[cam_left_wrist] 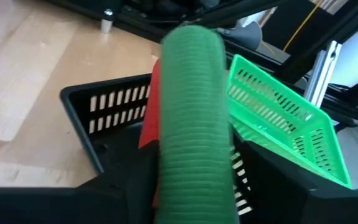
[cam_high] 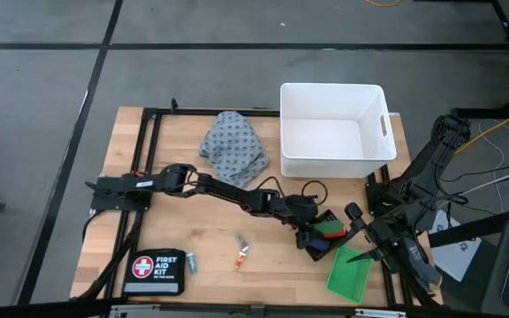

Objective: Pick & Place Medicine items
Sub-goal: Put the green bandage into the black bin

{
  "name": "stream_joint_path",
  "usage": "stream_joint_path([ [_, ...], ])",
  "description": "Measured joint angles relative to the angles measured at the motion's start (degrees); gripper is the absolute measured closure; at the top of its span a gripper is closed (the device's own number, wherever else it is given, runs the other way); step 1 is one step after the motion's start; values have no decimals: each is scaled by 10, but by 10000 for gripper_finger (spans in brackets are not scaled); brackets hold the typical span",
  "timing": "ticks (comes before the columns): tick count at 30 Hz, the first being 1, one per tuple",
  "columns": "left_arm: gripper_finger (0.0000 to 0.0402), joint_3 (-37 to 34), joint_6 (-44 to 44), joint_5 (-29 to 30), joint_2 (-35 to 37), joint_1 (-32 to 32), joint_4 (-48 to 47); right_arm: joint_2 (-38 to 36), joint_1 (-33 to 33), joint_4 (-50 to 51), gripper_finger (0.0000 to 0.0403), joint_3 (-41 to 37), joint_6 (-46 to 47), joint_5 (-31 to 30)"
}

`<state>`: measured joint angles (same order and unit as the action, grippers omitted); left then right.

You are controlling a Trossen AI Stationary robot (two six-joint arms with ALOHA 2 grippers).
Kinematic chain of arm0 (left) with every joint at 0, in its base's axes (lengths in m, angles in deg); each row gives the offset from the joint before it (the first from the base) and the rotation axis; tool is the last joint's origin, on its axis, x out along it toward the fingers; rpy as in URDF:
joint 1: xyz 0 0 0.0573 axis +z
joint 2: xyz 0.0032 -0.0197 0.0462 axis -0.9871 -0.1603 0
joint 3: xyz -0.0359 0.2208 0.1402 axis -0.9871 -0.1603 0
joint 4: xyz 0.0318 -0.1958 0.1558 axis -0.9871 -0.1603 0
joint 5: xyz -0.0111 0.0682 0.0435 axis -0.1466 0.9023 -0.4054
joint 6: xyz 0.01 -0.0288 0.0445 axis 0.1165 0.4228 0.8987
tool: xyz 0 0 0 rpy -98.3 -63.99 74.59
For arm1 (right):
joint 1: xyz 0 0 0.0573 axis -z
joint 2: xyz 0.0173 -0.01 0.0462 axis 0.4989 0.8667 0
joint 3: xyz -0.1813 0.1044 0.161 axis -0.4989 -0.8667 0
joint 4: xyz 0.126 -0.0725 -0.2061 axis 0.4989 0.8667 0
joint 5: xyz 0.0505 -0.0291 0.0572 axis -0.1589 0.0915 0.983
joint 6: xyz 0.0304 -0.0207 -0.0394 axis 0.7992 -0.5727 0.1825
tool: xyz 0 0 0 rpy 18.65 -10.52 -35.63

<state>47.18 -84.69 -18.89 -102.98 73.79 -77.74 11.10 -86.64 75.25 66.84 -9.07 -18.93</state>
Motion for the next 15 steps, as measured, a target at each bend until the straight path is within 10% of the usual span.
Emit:
stream_joint_path([
  [15,153,0,134,17,63,0,-129,0,0,0,213,0,20,1],
])
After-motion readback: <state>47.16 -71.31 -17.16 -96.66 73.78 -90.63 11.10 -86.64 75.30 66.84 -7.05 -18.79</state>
